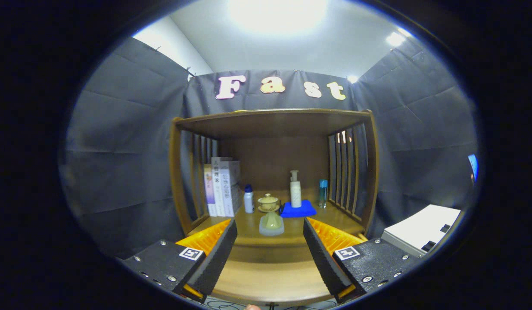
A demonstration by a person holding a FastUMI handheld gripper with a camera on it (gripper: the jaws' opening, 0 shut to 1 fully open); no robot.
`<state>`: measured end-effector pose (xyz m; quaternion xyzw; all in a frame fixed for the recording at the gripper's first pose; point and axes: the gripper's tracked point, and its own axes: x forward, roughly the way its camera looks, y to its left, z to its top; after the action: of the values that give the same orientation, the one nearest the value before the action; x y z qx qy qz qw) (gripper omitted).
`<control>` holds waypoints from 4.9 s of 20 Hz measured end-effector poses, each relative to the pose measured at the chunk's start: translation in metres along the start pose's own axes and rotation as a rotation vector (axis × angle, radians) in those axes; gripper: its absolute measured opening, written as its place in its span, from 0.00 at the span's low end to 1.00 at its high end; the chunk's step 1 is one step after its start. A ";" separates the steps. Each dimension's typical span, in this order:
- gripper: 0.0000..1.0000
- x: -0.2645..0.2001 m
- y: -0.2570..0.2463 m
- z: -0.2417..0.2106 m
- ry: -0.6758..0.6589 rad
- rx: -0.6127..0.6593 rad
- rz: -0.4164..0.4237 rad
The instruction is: Pull open the drawer, take out the items inside it, and place them on the countertop above the cabinet.
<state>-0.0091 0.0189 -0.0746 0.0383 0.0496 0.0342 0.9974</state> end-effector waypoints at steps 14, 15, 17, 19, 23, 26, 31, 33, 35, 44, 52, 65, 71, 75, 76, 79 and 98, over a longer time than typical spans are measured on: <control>0.95 -0.093 -0.008 -0.158 0.130 -0.034 -0.063; 0.95 -0.088 -0.011 -0.163 0.136 -0.021 -0.074; 0.95 -0.076 -0.011 -0.171 0.139 0.009 -0.084; 0.95 -0.066 -0.018 -0.180 0.148 0.014 -0.103; 0.95 -0.050 -0.019 -0.193 0.170 0.015 -0.088; 0.95 -0.046 -0.022 -0.197 0.165 0.000 -0.097; 0.96 -0.037 -0.025 -0.194 0.174 -0.011 -0.076; 0.95 -0.028 -0.029 -0.193 0.178 0.008 -0.057; 0.95 -0.014 -0.032 -0.194 0.178 0.034 -0.046; 0.95 0.057 -0.033 -0.187 0.184 0.008 -0.064; 0.95 0.123 -0.036 -0.194 0.188 -0.012 -0.068; 0.96 0.156 -0.040 -0.179 0.165 -0.014 -0.056; 0.95 0.119 -0.060 -0.026 0.024 -0.117 0.014; 0.95 0.067 -0.061 0.053 -0.015 -0.100 0.015; 0.95 0.051 -0.058 0.065 -0.027 -0.073 0.027; 0.95 0.021 -0.059 0.079 -0.054 -0.007 0.004; 0.95 0.009 -0.021 0.060 -0.002 -0.101 -0.008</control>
<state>0.0072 -0.0059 -0.0177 -0.0124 0.0472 0.0325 0.9983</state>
